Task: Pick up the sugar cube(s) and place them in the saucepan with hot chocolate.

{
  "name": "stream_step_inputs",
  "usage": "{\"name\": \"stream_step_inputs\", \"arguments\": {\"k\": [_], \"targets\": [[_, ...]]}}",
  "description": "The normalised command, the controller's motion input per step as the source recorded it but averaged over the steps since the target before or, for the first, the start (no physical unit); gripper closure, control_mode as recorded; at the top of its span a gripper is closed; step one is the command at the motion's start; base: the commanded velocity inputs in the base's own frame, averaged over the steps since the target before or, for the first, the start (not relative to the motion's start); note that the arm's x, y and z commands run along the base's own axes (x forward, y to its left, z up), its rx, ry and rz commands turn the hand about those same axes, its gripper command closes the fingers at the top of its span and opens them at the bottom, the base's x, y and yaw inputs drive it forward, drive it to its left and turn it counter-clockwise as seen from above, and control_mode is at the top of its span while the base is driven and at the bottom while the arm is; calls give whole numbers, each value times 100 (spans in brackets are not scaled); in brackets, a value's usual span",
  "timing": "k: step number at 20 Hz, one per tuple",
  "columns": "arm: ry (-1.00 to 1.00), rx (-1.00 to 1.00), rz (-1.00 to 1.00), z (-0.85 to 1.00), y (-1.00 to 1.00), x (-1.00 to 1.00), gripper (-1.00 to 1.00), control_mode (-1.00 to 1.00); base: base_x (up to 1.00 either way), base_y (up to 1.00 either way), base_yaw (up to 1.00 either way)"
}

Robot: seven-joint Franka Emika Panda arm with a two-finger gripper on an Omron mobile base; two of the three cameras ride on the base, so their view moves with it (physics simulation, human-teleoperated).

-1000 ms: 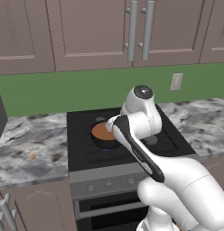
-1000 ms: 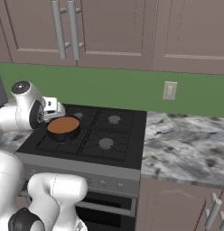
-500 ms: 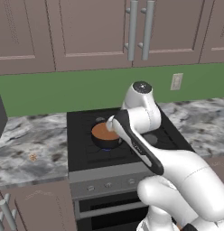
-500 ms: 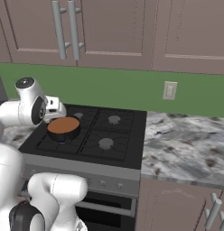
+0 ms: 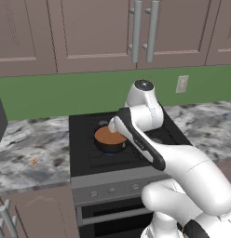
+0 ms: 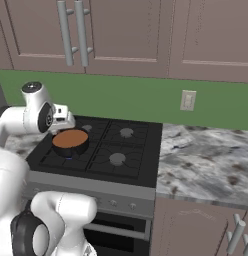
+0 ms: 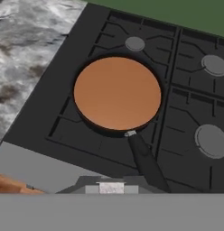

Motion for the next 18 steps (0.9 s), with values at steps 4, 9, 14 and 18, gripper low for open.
{"name": "stream_step_inputs", "arguments": {"k": [4,9,14,18], "targets": [[4,0,0,0,0,20,100,-100,0,0,0],[2,0,0,0,0,32,100,-100,0,0,0],[9,0,2,0,0,67,100,-100,0,0,0],[19,0,3,0,0,51,100,-100,0,0,0]]}}
